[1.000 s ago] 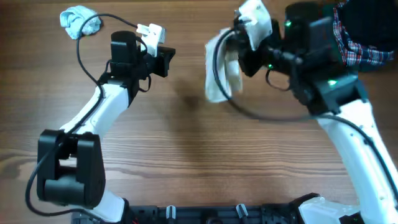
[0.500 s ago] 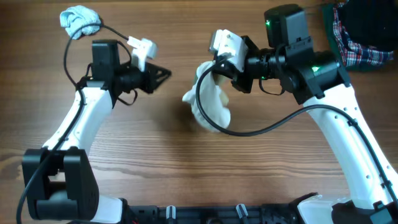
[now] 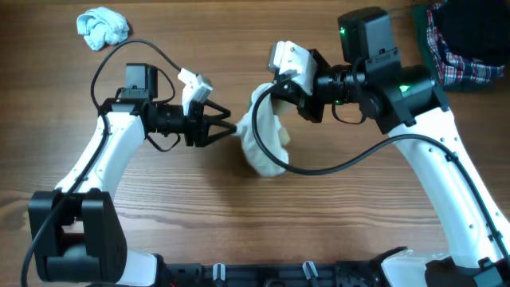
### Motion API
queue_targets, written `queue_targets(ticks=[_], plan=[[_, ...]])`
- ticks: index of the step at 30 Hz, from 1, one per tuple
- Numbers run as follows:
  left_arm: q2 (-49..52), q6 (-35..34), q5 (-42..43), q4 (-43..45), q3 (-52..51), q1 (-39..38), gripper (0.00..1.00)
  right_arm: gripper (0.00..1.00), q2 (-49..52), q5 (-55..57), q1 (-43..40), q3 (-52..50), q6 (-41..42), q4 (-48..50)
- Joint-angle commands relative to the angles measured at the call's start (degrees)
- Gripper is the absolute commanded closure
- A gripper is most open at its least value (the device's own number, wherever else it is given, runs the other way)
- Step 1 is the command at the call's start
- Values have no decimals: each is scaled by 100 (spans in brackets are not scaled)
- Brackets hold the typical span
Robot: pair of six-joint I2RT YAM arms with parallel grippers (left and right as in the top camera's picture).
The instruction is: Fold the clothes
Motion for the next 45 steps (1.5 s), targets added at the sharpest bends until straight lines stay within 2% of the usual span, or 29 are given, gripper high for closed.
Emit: queue_targets(ticks=[1, 5, 9, 10, 11, 12, 15, 16, 19, 21, 22, 24, 28, 31, 37, 38, 39, 40, 41, 45], plan=[[-105, 426, 291, -24, 11, -31, 40, 96, -20, -195, 13, 22, -79, -20], [-105, 551, 319, 26, 11, -374, 37, 96, -20, -197, 13, 22, -74, -48], [-105, 551, -319, 201, 11, -892, 37, 96, -20, -195, 13, 22, -79, -131], [-105, 549, -520, 258, 11, -977, 51, 96, -20, -195, 13, 22, -81, -138], [-105, 544, -758, 356, 11, -1012, 93, 96, -20, -184, 13, 22, -79, -136], [-105, 542, -872, 367, 11, -1008, 96, 96, -20, -140, 13, 22, -79, -144], [-114, 481, -977, 398, 13, -809, 96, 96, -20, 22, 13, 22, -74, -168], [-136, 258, -977, 520, 15, -721, 96, 96, -20, 129, 13, 22, -13, -168], [-275, -1174, -1075, 1110, 269, -337, 94, 96, -20, 1158, 11, 22, 748, -131], [-439, -1834, -1453, 1255, 501, -155, 96, 96, -20, 2225, 11, 22, 1609, -15], [-568, -2367, -1932, 1399, 645, -94, 96, 96, -20, 2922, 11, 22, 2065, 35], [-885, -2957, -2887, 1690, 756, -94, 96, 96, -20, 3919, 11, 22, 2774, 39], [-1410, -2975, -3694, 1738, 756, -105, 96, 96, -20, 4096, 11, 22, 3036, 2], [-1547, -2975, -3696, 1700, 756, -107, 96, 96, -20, 4096, 11, 22, 3071, -105], [-1759, -2758, -3768, 1016, 756, -695, 95, 96, -20, 4094, 11, 20, 3012, -385], [-1757, -2756, -3818, 940, 756, -715, 91, 96, -20, 4094, 11, 20, 3008, -409], [-1755, -2758, -3880, 861, 756, -732, 80, 96, -17, 4094, 11, 20, 3008, -411], [-1755, -2758, -3880, 813, 756, -732, 82, 96, -7, 4092, 13, 20, 3008, -411], [-1755, -2758, -3897, 811, 756, -732, 96, 96, 11, 4089, 13, 20, 3010, -411], [-1746, -2758, -3891, 807, 756, -732, 96, 96, 55, 4050, 13, 20, 2999, -490]])
